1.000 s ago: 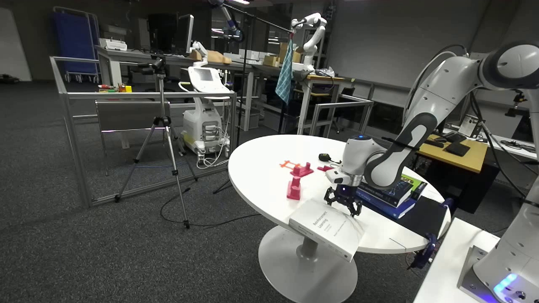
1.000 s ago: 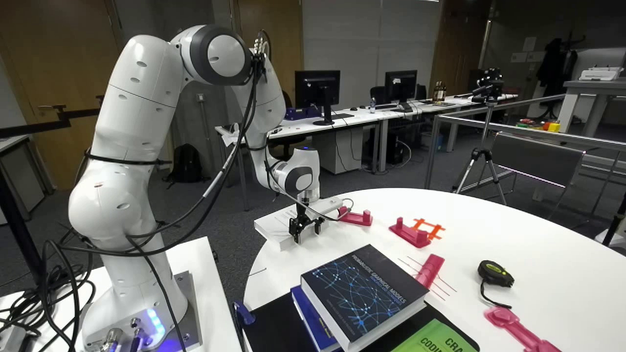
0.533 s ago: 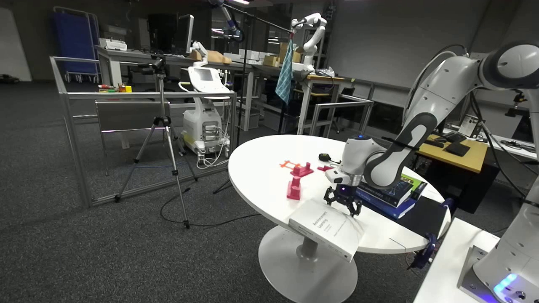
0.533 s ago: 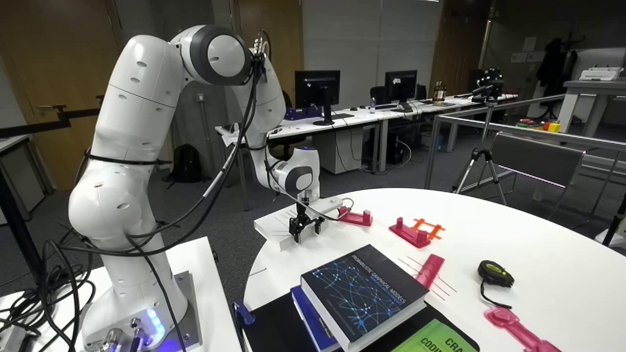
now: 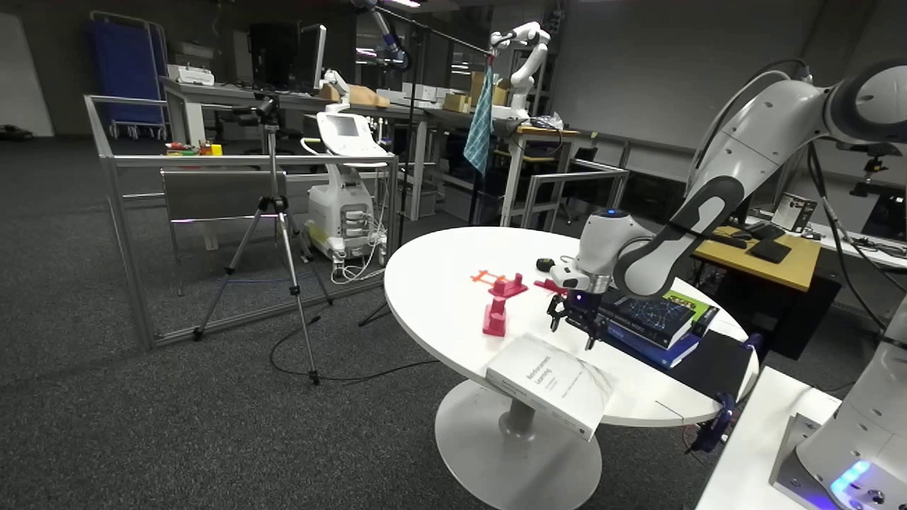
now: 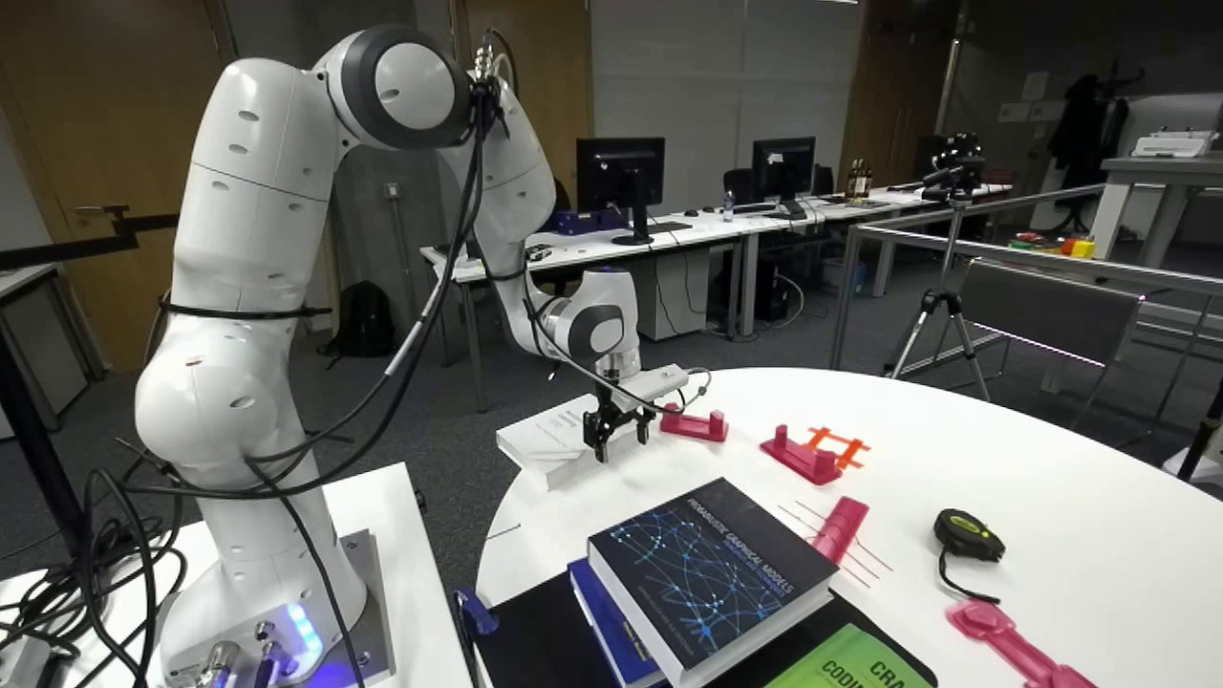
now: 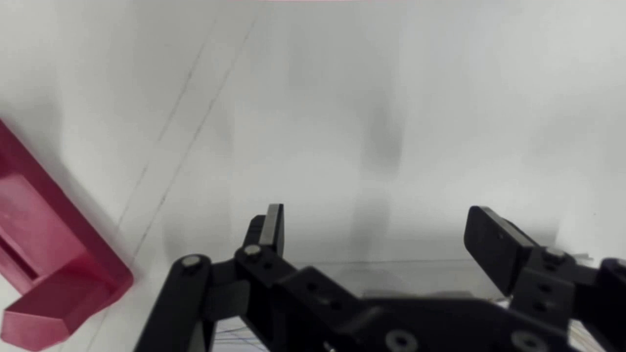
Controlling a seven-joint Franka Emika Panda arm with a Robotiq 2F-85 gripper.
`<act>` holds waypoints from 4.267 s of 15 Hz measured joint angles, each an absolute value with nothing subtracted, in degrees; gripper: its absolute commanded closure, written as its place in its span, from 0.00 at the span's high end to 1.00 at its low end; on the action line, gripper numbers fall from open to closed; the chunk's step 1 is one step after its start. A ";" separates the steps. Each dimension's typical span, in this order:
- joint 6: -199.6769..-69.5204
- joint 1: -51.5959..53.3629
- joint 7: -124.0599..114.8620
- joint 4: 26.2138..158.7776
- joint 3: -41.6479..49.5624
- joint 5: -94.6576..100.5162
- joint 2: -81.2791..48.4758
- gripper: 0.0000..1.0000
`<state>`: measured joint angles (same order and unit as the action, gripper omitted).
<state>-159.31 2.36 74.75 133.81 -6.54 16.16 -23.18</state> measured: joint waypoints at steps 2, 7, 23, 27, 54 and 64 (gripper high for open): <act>-157.76 2.34 73.92 133.69 -5.44 16.27 -21.22 1.00; -153.09 2.30 66.06 133.89 -5.02 14.25 -14.40 1.00; -144.10 9.32 13.40 148.74 -17.47 5.30 17.24 1.00; -143.71 12.84 4.94 150.07 -18.27 5.07 18.58 1.00; -144.19 14.31 0.87 149.80 -18.24 4.22 18.52 1.00; -135.27 13.39 -31.55 143.78 -31.57 22.39 13.25 1.00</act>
